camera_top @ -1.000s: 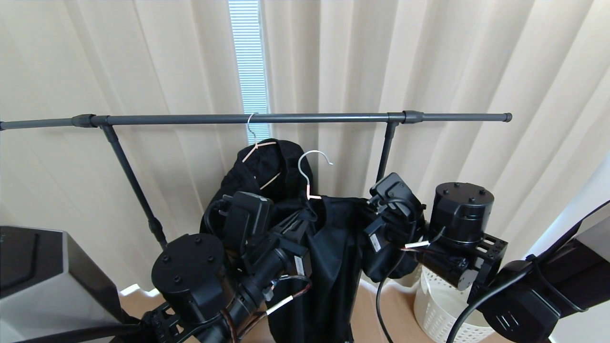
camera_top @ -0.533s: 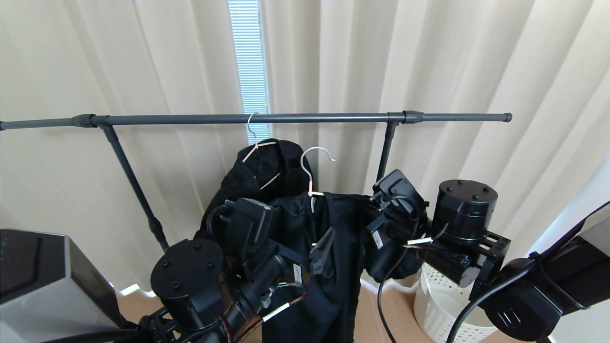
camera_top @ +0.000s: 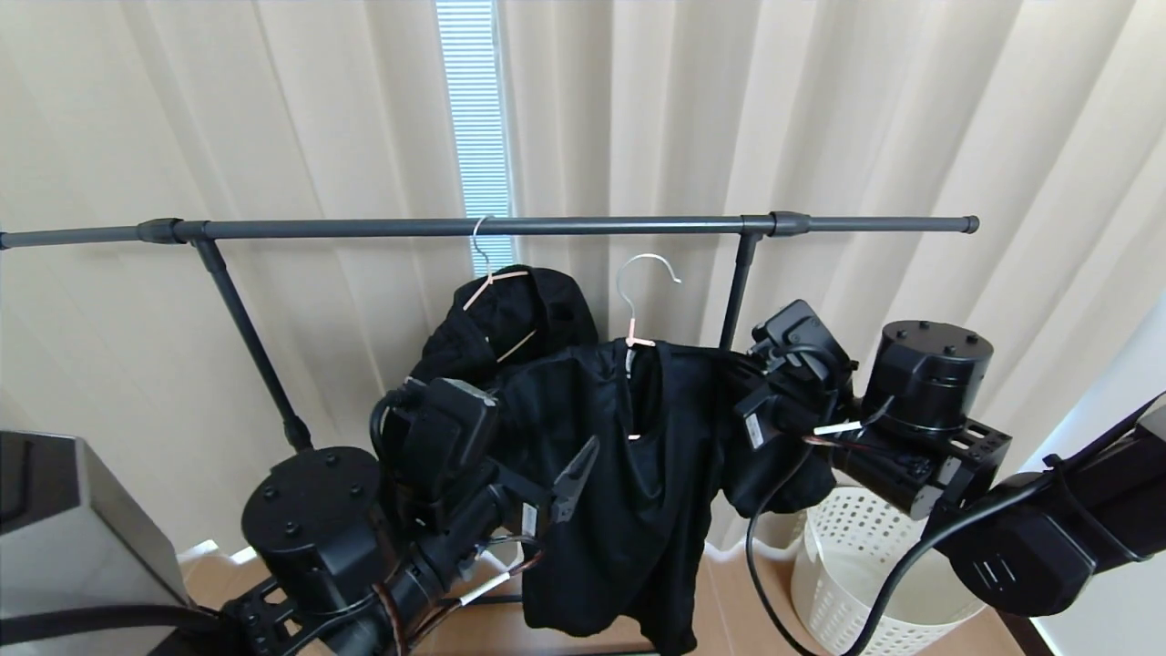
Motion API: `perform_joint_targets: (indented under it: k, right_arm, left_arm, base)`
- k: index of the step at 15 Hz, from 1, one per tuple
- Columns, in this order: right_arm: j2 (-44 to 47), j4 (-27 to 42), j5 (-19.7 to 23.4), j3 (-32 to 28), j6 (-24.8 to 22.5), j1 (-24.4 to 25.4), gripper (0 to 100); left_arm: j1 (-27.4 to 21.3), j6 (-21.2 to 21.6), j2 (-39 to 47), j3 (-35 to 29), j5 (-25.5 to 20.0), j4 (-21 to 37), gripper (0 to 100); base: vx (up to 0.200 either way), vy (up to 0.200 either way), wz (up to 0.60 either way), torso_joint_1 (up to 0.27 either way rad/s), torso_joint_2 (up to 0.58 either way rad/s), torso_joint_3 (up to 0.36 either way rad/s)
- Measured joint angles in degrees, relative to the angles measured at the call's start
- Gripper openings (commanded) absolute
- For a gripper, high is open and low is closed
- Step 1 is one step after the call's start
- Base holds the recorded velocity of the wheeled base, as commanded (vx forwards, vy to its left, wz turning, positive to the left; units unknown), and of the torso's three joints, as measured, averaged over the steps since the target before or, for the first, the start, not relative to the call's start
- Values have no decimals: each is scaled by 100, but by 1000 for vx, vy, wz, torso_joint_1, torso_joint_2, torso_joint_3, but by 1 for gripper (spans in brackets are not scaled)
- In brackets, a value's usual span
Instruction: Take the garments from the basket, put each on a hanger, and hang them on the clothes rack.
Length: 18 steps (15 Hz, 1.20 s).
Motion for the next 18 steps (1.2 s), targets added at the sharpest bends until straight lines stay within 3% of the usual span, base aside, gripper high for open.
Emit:
perform_joint_targets:
  k: [8, 9, 11, 14, 18]
  right_arm:
    - [-383, 7, 978, 68, -151, -767, 0]
    - [-396, 5, 1085, 77, -151, -808, 0]
    - [-427, 0, 1282, 91, -148, -916, 0]
    - [-514, -6, 1397, 132, -145, -944, 0]
    - [-661, -4, 1463, 210, -135, -944, 0]
  left_arm:
    - [2276, 55, -857, 1084, -4236, -2, 100]
    - [2428, -35, -874, 1128, -4406, -2, 100]
    - [2946, -631, -877, 1134, -5265, -2, 100]
    - [3318, -900, -607, 981, -5504, -2, 100]
    - [3343, -906, 22, 802, -5403, -2, 100]
  base:
    - [0, 0, 0, 0, 0, 0]
    - [0, 0, 0, 0, 0, 0]
    - [0, 0, 0, 0, 0, 0]
    - [0, 0, 0, 0, 0, 0]
    - [0, 0, 0, 0, 0, 0]
